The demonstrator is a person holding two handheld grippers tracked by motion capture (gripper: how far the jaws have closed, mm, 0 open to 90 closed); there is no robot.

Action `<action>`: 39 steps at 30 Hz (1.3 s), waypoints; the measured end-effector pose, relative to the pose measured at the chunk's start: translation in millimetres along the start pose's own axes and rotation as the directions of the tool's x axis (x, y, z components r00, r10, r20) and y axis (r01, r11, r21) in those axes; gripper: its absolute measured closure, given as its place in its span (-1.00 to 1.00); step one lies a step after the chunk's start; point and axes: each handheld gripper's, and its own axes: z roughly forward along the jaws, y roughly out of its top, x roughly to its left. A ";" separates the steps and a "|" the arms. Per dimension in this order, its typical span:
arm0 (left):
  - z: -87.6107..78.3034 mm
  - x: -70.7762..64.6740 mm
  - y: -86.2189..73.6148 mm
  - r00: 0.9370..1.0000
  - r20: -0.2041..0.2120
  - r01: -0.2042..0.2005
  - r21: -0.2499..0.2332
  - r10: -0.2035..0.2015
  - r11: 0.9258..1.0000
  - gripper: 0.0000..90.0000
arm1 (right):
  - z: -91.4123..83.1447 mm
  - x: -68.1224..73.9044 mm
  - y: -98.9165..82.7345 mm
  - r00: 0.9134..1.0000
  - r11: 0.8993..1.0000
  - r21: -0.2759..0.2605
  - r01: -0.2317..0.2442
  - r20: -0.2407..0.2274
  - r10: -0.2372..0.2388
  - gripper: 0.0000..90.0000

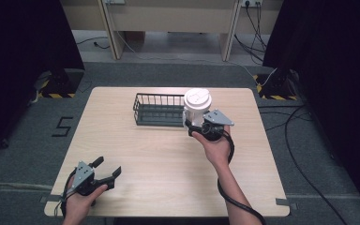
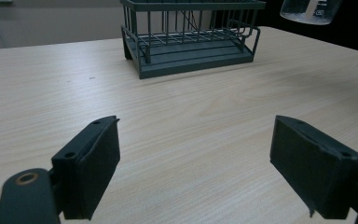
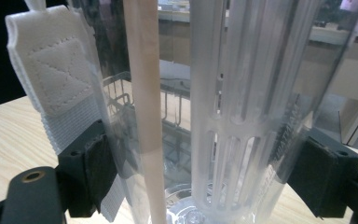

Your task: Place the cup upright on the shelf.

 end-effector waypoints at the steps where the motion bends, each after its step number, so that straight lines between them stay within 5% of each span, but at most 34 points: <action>1: 0.0 -0.1 0.0 1.000 0.001 0.000 0.000 0.000 1.000 -0.66 | 1.2 0.4 0.7 1.000 1.000 0.000 0.000 -0.001 0.000 -0.59; 39: 0.6 -1.2 0.4 1.000 0.009 0.003 -0.004 -0.003 1.000 -0.66 | 37.2 8.3 27.7 1.000 1.000 -0.020 -0.006 -0.011 0.006 -0.59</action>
